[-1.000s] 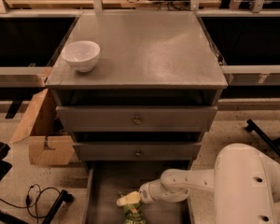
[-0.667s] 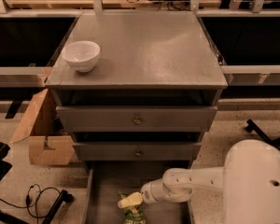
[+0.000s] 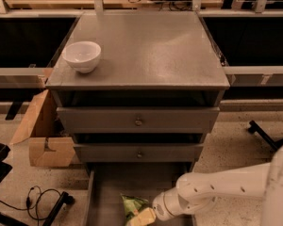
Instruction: Place green jalapeno chip bag into bottom drawer
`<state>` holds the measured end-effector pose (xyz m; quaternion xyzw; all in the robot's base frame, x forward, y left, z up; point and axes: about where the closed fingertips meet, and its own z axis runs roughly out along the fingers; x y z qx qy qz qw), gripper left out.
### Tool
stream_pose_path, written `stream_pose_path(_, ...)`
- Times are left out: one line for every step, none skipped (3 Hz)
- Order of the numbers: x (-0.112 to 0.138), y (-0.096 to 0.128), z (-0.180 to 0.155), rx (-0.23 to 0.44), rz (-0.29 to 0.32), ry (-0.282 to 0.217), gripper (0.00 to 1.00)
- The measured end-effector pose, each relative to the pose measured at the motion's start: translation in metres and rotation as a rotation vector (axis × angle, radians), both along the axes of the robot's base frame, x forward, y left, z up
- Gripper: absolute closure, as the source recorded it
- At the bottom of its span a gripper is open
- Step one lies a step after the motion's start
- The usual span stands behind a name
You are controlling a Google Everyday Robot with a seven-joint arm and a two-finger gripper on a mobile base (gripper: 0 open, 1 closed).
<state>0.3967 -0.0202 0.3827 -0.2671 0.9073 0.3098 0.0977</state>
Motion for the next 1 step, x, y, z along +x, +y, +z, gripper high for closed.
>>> stream_pose_path(-0.0716, -0.0244, 0.0519, -0.017, 0.000, 0.067, 0.00)
